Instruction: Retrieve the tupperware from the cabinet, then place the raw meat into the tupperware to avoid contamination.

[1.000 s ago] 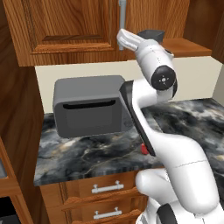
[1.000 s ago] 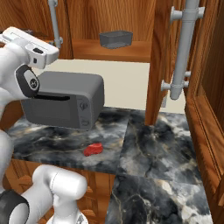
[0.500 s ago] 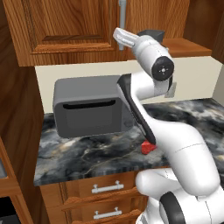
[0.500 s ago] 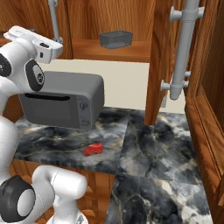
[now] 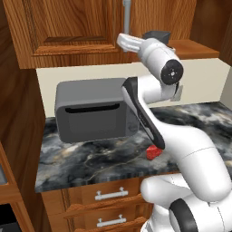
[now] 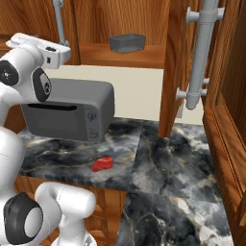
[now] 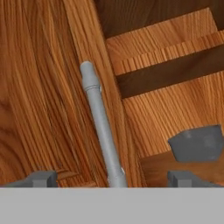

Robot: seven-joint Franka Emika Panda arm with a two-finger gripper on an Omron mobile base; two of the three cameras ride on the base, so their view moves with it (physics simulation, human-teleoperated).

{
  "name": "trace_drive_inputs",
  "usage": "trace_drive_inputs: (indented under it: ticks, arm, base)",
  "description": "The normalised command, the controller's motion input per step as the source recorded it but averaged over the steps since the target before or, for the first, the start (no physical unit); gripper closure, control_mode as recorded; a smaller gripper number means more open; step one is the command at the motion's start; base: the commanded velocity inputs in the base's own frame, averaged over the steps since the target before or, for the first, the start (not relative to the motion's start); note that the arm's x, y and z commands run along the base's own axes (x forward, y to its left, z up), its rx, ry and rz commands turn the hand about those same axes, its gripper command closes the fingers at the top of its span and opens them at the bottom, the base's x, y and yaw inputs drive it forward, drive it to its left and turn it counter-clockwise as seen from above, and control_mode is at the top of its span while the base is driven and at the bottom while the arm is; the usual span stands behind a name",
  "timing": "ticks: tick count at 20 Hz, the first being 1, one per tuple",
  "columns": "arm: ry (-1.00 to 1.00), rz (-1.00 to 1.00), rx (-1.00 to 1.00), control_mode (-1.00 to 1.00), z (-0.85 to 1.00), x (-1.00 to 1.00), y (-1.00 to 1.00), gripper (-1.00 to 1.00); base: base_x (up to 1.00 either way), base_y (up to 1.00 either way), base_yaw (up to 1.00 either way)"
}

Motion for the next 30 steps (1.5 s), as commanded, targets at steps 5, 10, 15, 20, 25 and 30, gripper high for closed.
trace_drive_inputs:
  ticks: [5, 10, 15, 20, 25, 30]
  arm:
    - [0.00, -0.03, -0.13, -1.00, -0.04, 0.01, 0.16, -1.00]
    - [0.00, -0.01, -0.07, -1.00, -0.01, 0.01, 0.07, -1.00]
    - [0.00, 0.00, -0.01, -1.00, 0.00, 0.15, 0.00, -1.00]
    - [0.00, -0.03, 0.00, -1.00, 0.00, 0.32, 0.00, -1.00]
    - [0.00, -0.04, -0.02, -1.00, -0.01, 0.46, 0.01, -1.00]
    - [0.00, -0.04, -0.03, -1.00, -0.04, 0.55, 0.05, -1.00]
  base:
    - [0.00, 0.00, 0.00]
    - [0.00, 0.00, 0.00]
    - [0.00, 0.00, 0.00]
    - [0.00, 0.00, 0.00]
    - [0.00, 0.00, 0.00]
    - [0.00, 0.00, 0.00]
